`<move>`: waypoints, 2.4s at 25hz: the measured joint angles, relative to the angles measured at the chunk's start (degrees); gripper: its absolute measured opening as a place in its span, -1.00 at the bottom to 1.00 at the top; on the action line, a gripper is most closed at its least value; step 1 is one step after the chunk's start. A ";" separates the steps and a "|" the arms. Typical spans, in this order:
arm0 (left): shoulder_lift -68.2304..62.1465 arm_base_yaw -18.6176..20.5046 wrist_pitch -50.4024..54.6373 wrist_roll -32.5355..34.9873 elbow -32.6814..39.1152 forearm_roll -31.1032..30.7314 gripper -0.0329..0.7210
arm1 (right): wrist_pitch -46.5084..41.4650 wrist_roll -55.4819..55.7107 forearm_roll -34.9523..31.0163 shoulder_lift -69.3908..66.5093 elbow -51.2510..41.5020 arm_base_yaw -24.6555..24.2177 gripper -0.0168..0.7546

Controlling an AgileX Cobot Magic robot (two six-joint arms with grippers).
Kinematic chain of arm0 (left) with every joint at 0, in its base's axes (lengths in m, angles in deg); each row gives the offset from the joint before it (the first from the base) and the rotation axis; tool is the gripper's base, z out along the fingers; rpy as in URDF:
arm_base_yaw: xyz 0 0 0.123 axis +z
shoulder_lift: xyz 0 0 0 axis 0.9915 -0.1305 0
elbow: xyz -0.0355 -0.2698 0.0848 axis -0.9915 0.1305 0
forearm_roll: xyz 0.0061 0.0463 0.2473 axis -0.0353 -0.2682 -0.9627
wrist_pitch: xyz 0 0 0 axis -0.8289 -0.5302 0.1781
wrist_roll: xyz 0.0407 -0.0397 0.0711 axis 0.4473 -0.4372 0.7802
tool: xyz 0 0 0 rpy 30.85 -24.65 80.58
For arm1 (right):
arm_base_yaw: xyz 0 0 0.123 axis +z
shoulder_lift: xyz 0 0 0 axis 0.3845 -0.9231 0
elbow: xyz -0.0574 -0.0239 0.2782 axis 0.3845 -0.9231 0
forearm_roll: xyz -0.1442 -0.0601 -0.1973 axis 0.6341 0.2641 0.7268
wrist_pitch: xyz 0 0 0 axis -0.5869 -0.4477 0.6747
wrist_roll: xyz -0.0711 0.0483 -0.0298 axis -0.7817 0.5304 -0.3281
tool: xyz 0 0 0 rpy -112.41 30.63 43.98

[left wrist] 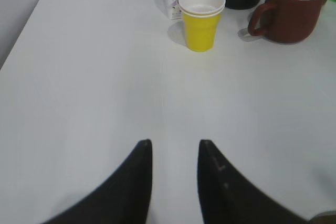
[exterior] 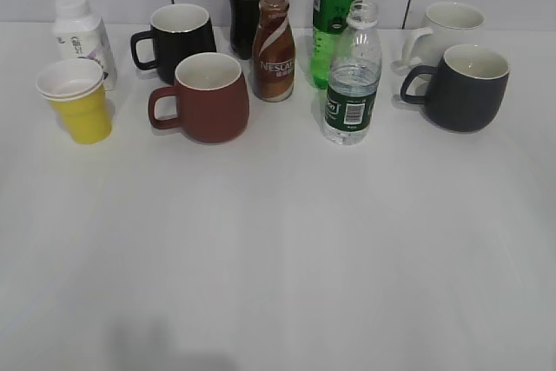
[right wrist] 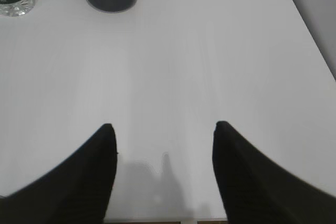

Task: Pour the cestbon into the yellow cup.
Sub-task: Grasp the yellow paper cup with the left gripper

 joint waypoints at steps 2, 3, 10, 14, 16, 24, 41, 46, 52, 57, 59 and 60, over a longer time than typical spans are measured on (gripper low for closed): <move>0.00 0.00 0.00 0.00 0.00 0.00 -0.29 | 0.00 0.00 0.00 0.00 0.00 0.00 0.18; 0.00 0.00 0.00 0.00 0.00 0.00 -0.29 | 0.00 0.00 0.00 0.00 0.00 0.00 0.18; -0.11 -2.43 -1.12 0.00 -0.60 2.08 -0.29 | 3.34 0.00 -2.60 0.05 1.11 0.00 0.18; -2.47 -2.77 -11.26 0.00 -1.26 1.50 -0.29 | 14.54 0.00 -4.56 -1.26 1.48 0.00 0.18; -5.39 -2.77 -17.94 0.00 -1.26 1.32 -0.29 | 18.97 0.00 -4.99 -4.16 1.48 0.00 0.18; -28.00 -2.77 -43.58 0.00 -1.08 0.43 -0.29 | 34.28 -1.73 -11.03 -24.57 1.48 0.90 0.18; -63.16 -11.93 -89.96 0.00 14.54 4.76 -0.28 | 75.66 -8.90 -9.66 -66.31 1.48 16.38 0.18; -72.79 -12.95 -100.58 0.00 17.34 4.86 -0.28 | 88.77 -8.90 -8.06 -74.08 1.48 16.88 0.18; -87.02 -12.95 -116.19 -1.40 17.34 0.67 -0.14 | 96.36 -5.78 -6.01 -78.28 1.48 16.88 0.18; -98.27 -13.01 -128.71 -1.69 17.23 -1.60 0.43 | 96.77 -4.76 -5.99 -79.48 1.48 16.88 0.18; -101.65 -13.01 -129.32 -1.74 16.51 -1.29 0.54 | 96.82 -4.71 -5.99 -79.49 1.48 16.88 0.18; -102.84 -13.01 -129.61 -1.74 15.97 -1.29 0.57 | 96.82 -4.71 -5.95 -79.49 1.48 16.88 0.18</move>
